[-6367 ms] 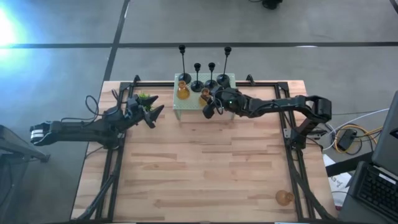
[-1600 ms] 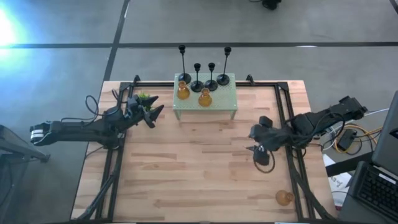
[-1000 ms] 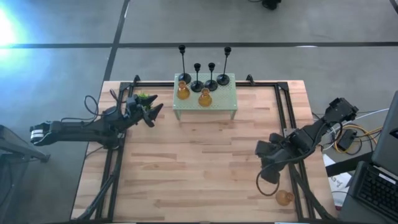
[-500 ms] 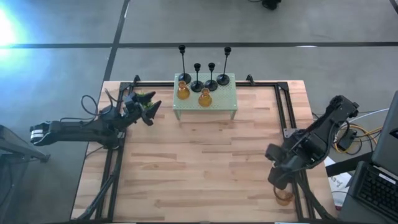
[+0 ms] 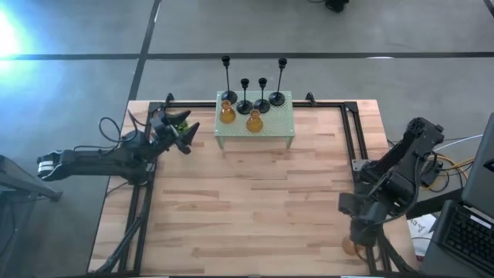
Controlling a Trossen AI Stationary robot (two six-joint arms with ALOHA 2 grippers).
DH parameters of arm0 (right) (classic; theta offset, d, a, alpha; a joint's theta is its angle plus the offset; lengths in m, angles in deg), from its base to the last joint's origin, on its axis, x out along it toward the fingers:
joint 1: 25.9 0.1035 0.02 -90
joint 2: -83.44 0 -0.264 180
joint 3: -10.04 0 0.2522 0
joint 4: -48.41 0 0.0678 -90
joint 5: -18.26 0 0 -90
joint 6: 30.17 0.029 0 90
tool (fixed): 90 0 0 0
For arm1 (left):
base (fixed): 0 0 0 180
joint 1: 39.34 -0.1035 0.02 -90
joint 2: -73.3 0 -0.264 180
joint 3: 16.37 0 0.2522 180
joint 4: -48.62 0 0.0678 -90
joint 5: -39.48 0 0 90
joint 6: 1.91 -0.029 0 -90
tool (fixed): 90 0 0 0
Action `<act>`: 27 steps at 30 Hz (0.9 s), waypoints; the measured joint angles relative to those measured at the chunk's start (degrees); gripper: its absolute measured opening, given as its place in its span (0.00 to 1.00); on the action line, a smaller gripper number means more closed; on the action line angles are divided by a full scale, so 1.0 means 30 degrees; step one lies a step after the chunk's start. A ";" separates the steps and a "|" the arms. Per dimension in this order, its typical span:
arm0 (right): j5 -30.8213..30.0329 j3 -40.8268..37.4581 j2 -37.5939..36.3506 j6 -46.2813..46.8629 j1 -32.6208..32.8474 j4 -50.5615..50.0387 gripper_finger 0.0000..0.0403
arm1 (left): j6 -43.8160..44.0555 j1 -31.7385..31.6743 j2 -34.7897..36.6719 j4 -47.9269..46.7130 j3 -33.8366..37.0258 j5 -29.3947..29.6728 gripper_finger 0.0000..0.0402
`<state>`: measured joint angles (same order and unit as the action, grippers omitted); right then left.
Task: Pick & Place candle stick holders
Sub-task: Put the orange glass candle holder on the shelf aligned with the other orange glass candle holders
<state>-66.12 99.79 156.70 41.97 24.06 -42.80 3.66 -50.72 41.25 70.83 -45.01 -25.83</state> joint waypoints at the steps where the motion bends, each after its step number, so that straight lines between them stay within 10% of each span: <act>1: -0.0109 -0.0055 0.0000 -0.0295 0.0264 -0.0008 0.56 | 0.0008 0.0000 -0.0001 -0.0086 0.0007 0.0000 0.81; 27: -0.0480 -0.2381 -0.0007 -0.9239 0.2372 0.0669 0.56 | 0.0217 0.0000 -0.0016 -0.0769 0.0044 0.0022 0.81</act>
<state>-67.56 92.64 156.68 14.26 31.17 -40.80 4.31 -50.72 41.20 68.53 -44.87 -25.77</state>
